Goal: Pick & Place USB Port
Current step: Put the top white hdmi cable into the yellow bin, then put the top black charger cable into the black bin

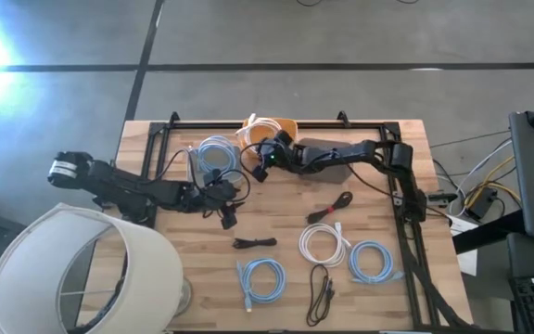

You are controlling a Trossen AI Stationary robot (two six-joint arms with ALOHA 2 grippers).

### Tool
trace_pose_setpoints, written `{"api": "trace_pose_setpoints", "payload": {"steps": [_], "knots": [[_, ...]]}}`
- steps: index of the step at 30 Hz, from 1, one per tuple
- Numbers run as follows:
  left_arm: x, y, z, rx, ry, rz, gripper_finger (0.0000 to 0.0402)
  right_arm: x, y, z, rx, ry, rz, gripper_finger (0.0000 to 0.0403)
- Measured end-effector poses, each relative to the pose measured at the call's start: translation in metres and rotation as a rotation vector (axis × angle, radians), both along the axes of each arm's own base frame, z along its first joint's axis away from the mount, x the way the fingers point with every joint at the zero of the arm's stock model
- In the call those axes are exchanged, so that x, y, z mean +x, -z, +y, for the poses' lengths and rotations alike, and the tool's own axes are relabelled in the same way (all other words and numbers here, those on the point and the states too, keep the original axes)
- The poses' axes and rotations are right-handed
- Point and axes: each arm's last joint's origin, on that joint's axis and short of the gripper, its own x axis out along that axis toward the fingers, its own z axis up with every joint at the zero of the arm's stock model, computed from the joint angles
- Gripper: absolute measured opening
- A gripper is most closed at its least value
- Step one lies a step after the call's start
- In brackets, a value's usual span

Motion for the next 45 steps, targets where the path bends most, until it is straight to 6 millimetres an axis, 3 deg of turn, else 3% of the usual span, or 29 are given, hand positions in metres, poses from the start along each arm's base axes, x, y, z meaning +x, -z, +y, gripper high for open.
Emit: {"api": "trace_pose_setpoints", "payload": {"steps": [5, 11, 18, 23, 30, 34, 40, 45], "knots": [[0.0, 0.0, 0.0, -0.006, -0.004, -0.002, 0.0206, 0.002, -0.012, -0.002, -0.043, -0.007, 0.0, 0.0008], [0.0, 0.0, 0.0, -0.022, 0.001, -0.001, 0.0206, -0.012, -0.03, 0.003, -0.026, -0.028, 0.113, 0.0008], [0.0, 0.0, 0.0, -0.023, 0.001, -0.007, 0.0206, -0.053, -0.079, 0.05, 0.009, -0.179, 0.224, 0.0008], [0.0, 0.0, 0.0, -0.027, -0.001, -0.01, 0.0206, -0.094, -0.103, 0.088, -0.017, -0.277, 0.186, 0.0008], [0.005, -0.005, -0.003, -0.09, 0.046, -0.082, 0.0206, -0.155, -0.093, 0.124, 0.093, -0.481, 0.159, 0.0008], [0.008, -0.009, -0.006, -0.132, 0.105, -0.127, 0.0206, -0.177, -0.078, 0.131, 0.193, -0.432, 0.141, 0.0008], [0.011, -0.006, -0.015, -0.144, 0.14, -0.142, 0.0206, -0.191, -0.058, 0.133, 0.196, -0.452, 0.207, 0.0008], [0.012, -0.005, -0.017, -0.145, 0.146, -0.14, 0.0206, -0.19, -0.055, 0.132, 0.115, -0.517, 0.254, 0.0008]]}}
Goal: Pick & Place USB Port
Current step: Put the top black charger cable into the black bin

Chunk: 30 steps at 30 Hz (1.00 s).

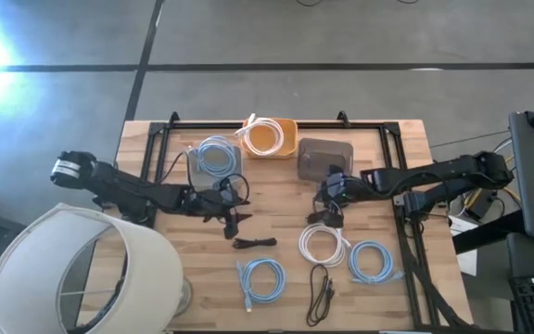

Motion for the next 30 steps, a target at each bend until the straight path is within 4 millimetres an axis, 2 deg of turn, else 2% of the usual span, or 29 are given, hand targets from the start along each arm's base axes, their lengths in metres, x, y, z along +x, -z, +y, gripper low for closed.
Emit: {"api": "trace_pose_setpoints", "payload": {"steps": [7, 13, 30], "knots": [[0.0, 0.0, 0.0, 0.012, -0.002, 0.0, 0.0206, 0.007, -0.004, 0.0, -0.039, -0.05, -0.069, 0.0008], [0.0, 0.0, 0.0, 0.013, -0.002, 0.0, 0.0206, 0.003, -0.001, 0.003, 0.025, -0.105, -0.02, 0.0009], [0.0, 0.0, 0.0, 0.015, -0.003, 0.001, 0.0206, 0.004, 0.008, 0.002, 0.019, -0.111, 0.045, 0.0009]]}}
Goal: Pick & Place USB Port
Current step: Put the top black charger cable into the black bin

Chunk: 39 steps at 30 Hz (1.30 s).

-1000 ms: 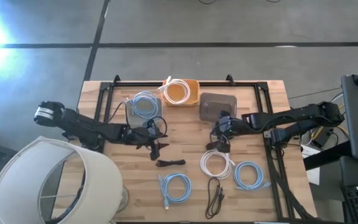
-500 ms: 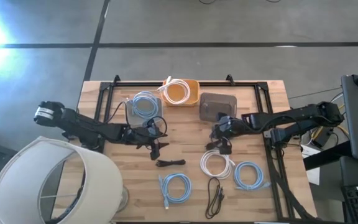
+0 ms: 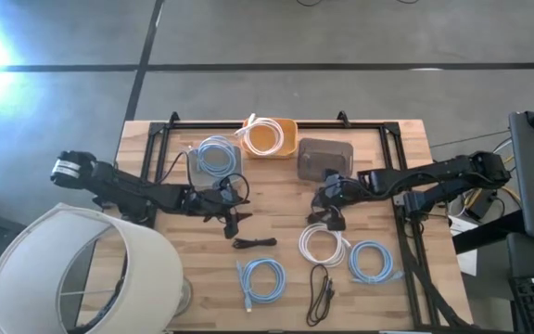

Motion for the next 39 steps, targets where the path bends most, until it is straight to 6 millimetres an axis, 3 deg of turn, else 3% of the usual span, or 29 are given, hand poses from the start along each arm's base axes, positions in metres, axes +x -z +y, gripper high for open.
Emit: {"api": "trace_pose_setpoints", "payload": {"steps": [27, 39], "knots": [[0.0, 0.0, 0.0, -0.006, -0.003, -0.001, 0.0207, -0.0009, -0.0031, -0.001, 0.052, 0.125, -0.01, 0.001], [0.0, 0.0, 0.0, -0.006, -0.003, -0.001, 0.0207, -0.002, -0.0024, -0.0002, 0.06, 0.119, 0.002, 0.0098]]}}
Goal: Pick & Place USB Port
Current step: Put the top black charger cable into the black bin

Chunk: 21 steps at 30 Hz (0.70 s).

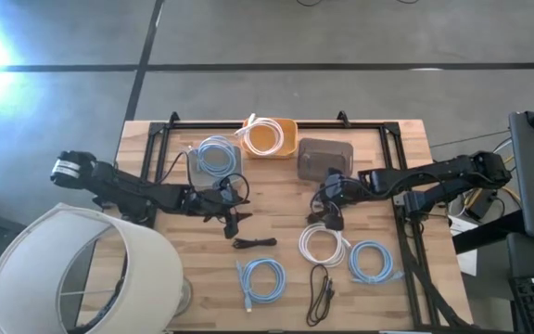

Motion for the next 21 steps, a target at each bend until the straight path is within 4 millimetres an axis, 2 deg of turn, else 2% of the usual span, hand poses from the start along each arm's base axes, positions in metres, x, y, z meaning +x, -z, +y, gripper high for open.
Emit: {"api": "trace_pose_setpoints", "payload": {"steps": [9, 14, 21], "knots": [[0.0, 0.0, 0.0, 0.0, 0.0, 0.0, 0.0207, -0.005, 0.005, 0.002, 0.06, -0.043, 0.055, 0.0168], [0.0, 0.0, 0.0, 0.0, 0.0, 0.0, 0.0207, -0.014, 0.023, 0.004, 0.121, -0.096, 0.101, 0.0175], [0.0, 0.0, 0.0, 0.0, 0.0, 0.0, 0.0207, -0.023, 0.049, 0.002, 0.035, -0.116, 0.08, 0.0171]]}}
